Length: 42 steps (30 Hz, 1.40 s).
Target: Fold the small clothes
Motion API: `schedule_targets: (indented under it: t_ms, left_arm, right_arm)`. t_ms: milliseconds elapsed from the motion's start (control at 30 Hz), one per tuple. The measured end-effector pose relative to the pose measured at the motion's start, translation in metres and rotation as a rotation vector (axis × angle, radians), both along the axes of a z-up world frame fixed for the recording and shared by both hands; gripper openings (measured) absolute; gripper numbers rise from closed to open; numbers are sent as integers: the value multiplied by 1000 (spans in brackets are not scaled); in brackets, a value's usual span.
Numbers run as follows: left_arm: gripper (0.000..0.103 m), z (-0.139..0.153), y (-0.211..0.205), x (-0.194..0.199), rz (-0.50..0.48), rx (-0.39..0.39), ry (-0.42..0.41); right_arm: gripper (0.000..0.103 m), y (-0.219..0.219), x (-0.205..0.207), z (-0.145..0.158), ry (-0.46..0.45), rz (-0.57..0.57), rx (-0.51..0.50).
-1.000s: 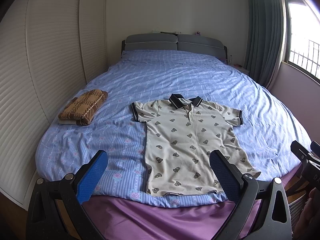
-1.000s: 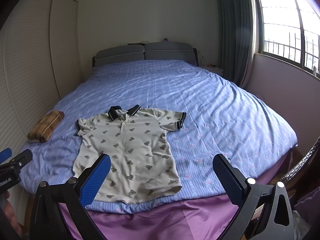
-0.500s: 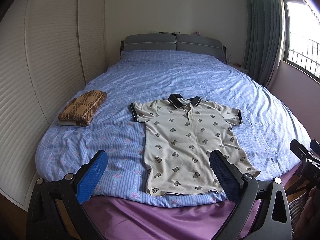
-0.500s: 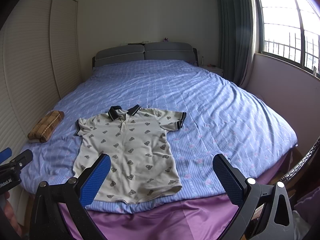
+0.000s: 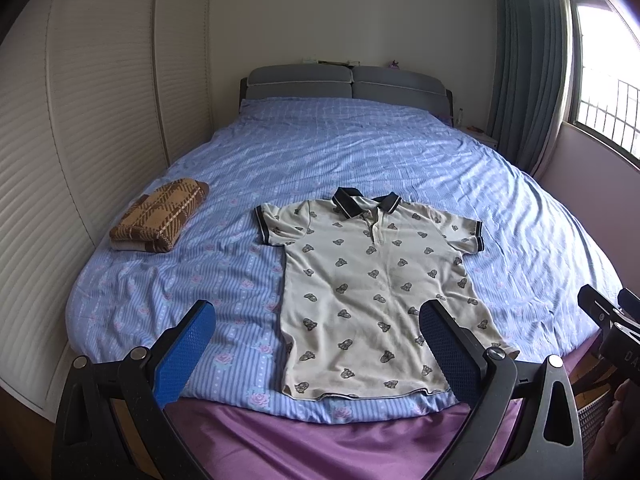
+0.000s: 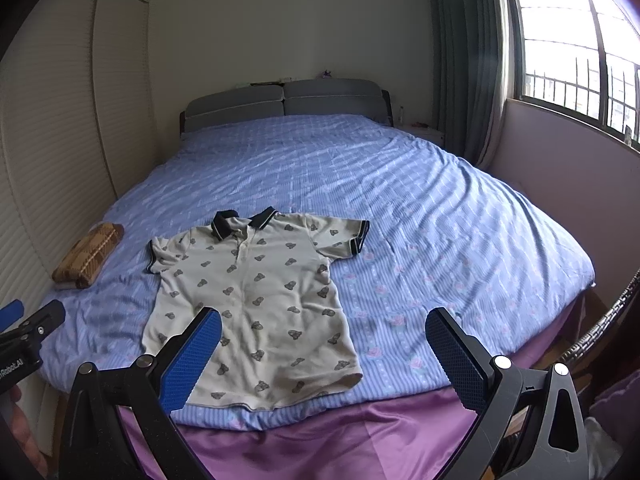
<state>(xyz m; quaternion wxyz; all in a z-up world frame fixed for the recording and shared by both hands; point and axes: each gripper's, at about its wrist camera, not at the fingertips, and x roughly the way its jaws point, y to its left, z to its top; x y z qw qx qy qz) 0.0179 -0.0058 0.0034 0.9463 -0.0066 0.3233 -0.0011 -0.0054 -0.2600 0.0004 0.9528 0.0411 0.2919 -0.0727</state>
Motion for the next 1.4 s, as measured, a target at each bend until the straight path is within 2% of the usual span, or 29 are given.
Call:
schedule_targets:
  t_ms: [733,1167,1400]
  left_arm:
    - [103,-13,-42,115,-32,13,50]
    - [103,-35,-68,188,-52,20,64]
    - [103,-55,-102,242,-72,5,50]
  right_arm:
    - [103,-32,96,-12,54,-36,24]
    - [103,-60,165,-25,50,-61,11]
    - [103,-83,208,-41,30,-54,16]
